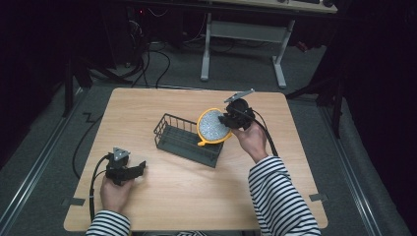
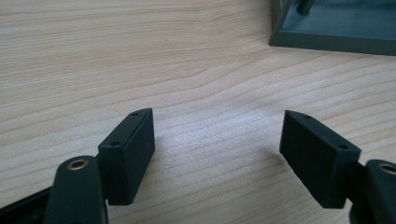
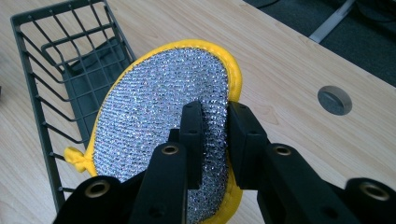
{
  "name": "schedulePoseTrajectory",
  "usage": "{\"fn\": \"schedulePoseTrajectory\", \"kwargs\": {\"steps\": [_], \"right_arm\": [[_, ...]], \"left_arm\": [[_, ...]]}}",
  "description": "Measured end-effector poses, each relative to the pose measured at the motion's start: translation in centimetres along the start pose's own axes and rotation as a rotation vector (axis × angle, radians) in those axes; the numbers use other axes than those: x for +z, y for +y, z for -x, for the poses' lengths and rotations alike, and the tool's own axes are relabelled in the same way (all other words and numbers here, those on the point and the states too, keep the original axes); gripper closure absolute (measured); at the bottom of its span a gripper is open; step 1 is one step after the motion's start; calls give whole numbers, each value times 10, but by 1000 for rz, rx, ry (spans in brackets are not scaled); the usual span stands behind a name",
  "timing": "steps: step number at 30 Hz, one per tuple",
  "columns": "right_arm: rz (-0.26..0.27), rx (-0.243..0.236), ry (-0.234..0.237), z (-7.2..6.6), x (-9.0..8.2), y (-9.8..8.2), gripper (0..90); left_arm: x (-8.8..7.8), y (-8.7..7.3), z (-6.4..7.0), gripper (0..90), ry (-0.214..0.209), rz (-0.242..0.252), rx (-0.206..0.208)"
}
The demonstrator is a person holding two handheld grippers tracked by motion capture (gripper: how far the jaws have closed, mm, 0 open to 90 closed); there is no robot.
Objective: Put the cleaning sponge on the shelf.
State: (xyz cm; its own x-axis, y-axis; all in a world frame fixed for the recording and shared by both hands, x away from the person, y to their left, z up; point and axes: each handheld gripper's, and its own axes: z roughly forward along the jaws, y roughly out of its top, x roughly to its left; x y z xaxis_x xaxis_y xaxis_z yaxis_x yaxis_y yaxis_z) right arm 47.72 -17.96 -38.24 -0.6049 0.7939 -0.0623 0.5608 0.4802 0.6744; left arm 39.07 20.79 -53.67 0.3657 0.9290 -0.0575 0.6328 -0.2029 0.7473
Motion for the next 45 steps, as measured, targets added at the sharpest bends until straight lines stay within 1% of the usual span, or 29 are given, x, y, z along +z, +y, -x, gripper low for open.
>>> {"fn": "schedulePoseTrajectory", "kwargs": {"steps": [2,5,13,14,17,19,23,25,29,31,32,39,42,43,44,45], "right_arm": [[-1,-2,0,-1,1,0,770],[7,-17,-3,-6,5,2,769],[2,-39,-4,-16,14,6,768],[0,-50,0,-19,17,7,768],[-7,-54,3,-23,19,8,767],[-14,-70,11,-27,23,8,764],[-16,-71,22,-30,25,8,763],[-26,-91,28,-33,28,8,761],[-33,-107,32,-37,31,7,759],[-34,-101,34,-38,32,7,759],[-33,-107,34,-38,32,7,758],[-46,-117,47,-42,36,0,748],[-42,-106,52,-41,35,-2,721],[-37,-89,53,-38,34,-2,643],[-37,-89,53,-38,34,-2,643],[-27,-69,55,-36,31,-3,553]], "left_arm": [[0,0,0,269,-1,-1,-1],[0,0,0,269,-3,0,-2],[0,0,0,269,-2,1,-3],[0,0,0,269,-3,0,-3],[0,0,0,270,-3,2,-5],[0,0,0,270,-3,2,-4],[0,0,-1,270,-4,2,-5],[0,0,0,270,-3,2,-5],[0,0,-1,270,-3,1,-6],[0,0,-1,270,-4,2,-7],[0,0,-1,270,-4,3,-7],[0,0,0,270,-1,-1,-1],[0,0,0,270,-1,-1,-1],[0,0,0,270,-1,-1,-1],[0,0,0,270,-1,-1,-1],[0,0,0,270,-1,-1,-1]]}}
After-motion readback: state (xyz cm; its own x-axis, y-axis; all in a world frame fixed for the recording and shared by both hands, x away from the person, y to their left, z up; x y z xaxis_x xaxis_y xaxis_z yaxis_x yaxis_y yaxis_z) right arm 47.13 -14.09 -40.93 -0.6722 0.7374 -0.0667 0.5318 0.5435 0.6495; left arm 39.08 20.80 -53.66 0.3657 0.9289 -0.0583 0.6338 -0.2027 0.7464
